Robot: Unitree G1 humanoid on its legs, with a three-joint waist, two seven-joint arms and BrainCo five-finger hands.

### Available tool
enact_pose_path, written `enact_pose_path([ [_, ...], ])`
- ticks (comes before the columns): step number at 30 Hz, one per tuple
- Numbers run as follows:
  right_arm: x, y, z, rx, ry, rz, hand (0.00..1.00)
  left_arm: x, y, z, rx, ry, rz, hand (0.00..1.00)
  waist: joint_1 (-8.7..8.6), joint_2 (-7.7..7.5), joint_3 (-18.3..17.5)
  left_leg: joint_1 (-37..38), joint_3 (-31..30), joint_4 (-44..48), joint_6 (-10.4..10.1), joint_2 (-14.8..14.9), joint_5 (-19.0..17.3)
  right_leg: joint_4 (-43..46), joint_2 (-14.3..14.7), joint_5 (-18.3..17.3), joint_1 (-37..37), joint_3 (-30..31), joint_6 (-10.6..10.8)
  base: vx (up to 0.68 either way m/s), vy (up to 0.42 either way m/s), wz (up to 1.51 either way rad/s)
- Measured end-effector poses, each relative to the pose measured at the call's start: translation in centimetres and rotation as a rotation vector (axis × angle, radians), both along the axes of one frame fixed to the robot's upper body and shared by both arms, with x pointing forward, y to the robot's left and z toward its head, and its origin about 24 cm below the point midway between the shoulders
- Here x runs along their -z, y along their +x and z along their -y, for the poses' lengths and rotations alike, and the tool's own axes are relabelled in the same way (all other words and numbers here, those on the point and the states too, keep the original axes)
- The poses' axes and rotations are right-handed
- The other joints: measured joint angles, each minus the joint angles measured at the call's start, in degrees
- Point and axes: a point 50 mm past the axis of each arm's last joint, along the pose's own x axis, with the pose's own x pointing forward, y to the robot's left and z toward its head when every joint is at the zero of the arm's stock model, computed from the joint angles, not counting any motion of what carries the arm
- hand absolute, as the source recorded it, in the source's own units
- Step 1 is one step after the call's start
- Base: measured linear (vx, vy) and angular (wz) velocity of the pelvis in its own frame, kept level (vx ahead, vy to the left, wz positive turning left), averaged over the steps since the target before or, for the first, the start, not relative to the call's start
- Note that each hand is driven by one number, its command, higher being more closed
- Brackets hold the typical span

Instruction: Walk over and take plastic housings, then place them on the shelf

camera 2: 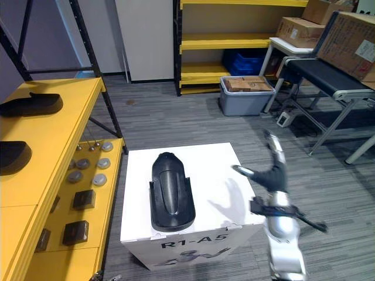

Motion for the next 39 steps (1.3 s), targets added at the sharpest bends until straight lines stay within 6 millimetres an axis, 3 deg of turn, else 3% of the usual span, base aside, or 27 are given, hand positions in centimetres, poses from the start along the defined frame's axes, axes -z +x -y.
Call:
enact_pose_path([
  [3,1.2,2.6,-2.4,-0.081,-0.006,-0.076,0.00,-0.1,0.8,0.2,0.023,-0.002,0.013,0.00,1.61,-0.09,0.1,-0.2,-0.9,-0.7,-0.1,-0.1,0.5,-0.7,-0.1,0.7,0.3,-1.1,-0.8,0.06,0.008,0.16],
  [7,3.2,4.1,-4.4,-0.097,-0.023,-0.183,0.00,-0.1,1.1,0.3,0.023,0.001,0.021,0.00,2.67,0.01,0.2,-0.5,-1.4,-0.9,-0.1,-0.3,0.6,-1.5,-0.1,0.7,0.6,-1.6,-0.8,0.10,0.023,0.07],
  [16,7.9,3.6,-7.5,-0.009,-0.119,-0.379,0.00,-0.3,2.1,0.9,0.007,0.013,0.044,0.00,2.78,0.28,0.4,-0.5,-2.5,0.0,-0.1,-0.8,0.6,-1.5,-0.8,0.2,1.6,-2.7,-0.1,0.03,0.027,0.06],
  [27,12.8,1.4,-6.3,0.166,-0.261,-0.588,0.00,-0.2,1.9,0.8,-0.005,0.032,0.031,0.00,2.70,0.41,1.3,0.1,-3.3,-1.4,0.2,-1.0,1.1,-1.6,-0.9,0.4,2.0,-3.5,-0.1,-0.07,0.029,0.03],
  [36,13.1,1.3,-5.1,0.315,-0.263,-0.588,0.00,-0.2,2.0,0.8,-0.009,0.045,0.024,0.00,2.70,0.36,1.3,0.4,-3.8,-2.2,0.2,-1.1,1.5,-1.8,-1.0,0.5,2.1,-4.2,-0.3,0.03,0.021,0.04],
  [37,13.2,1.3,-5.0,0.326,-0.254,-0.597,1.00,-0.2,2.0,0.8,-0.007,0.046,0.024,0.00,2.74,0.35,1.3,0.6,-3.9,-2.2,0.2,-1.2,1.5,-1.8,-1.1,0.5,2.3,-4.2,-0.2,0.01,0.035,0.02],
  [39,13.4,1.3,-5.0,0.329,-0.249,-0.613,1.00,-0.2,2.0,0.8,-0.006,0.046,0.023,0.00,2.76,0.34,1.3,1.0,-3.9,-2.2,0.2,-1.3,1.5,-1.8,-1.1,0.5,2.7,-4.2,-0.2,0.00,0.041,0.01],
])
